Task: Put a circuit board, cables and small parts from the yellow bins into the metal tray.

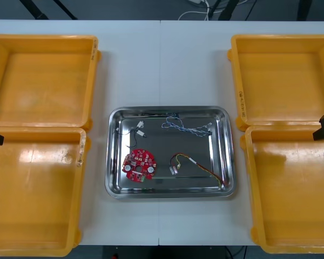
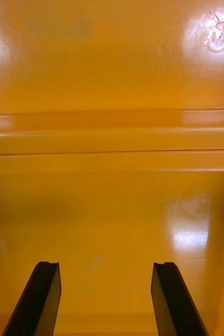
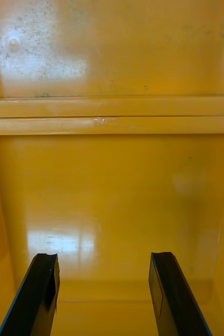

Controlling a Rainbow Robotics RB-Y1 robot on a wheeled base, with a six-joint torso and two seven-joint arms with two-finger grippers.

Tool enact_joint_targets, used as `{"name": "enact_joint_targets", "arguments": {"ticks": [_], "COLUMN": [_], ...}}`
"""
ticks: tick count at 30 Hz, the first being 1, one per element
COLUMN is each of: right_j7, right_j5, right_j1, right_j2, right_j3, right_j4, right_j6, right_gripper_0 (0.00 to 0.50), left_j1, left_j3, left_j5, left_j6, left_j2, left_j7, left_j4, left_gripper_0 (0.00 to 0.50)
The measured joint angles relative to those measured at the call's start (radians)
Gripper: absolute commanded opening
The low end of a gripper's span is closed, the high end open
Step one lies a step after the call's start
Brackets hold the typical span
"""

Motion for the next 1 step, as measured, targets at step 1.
{"name": "enact_joint_targets", "arguments": {"ticks": [1], "right_j7": [0.000], "right_j5": [0.000], "right_j1": [0.000], "right_j2": [0.000], "right_j3": [0.000], "right_j4": [0.000], "right_j6": [0.000], "right_gripper_0": [0.500], "left_j1": [0.000], "left_j3": [0.000], "left_j5": [0.000], "left_j6": [0.000], "left_j2": [0.000], "left_j7": [0.000], "left_j4": [0.000], "left_gripper_0": [0.500]}}
